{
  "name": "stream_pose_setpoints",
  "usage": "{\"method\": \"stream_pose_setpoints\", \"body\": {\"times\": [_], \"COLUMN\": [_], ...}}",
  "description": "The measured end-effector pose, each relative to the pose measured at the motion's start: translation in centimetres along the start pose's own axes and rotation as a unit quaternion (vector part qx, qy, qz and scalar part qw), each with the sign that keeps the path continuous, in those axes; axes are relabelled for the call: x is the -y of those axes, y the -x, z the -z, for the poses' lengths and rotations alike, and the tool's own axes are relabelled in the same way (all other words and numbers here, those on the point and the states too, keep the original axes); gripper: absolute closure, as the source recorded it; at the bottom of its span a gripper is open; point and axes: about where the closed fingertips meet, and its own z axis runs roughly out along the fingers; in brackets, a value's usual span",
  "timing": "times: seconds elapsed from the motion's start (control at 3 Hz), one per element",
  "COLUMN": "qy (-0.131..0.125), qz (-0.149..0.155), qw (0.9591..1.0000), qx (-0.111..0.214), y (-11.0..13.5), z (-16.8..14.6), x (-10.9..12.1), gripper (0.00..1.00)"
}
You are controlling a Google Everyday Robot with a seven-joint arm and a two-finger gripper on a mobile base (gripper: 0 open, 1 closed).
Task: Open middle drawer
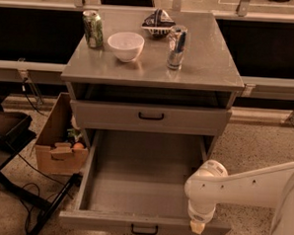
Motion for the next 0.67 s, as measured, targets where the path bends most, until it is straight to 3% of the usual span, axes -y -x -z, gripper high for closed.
{"method": "stream_pose_setpoints", "body": {"times": [0.33, 0.67], "qy": [0.000, -0.001], "qz": [0.000, 0.000], "qw": [1.0000, 1.0000], "qx": [0.000, 0.001], "y": [0.00, -0.12], "z": [0.00, 0.20], "x": [0.00, 0.10], "gripper": [0.16, 0.00]}}
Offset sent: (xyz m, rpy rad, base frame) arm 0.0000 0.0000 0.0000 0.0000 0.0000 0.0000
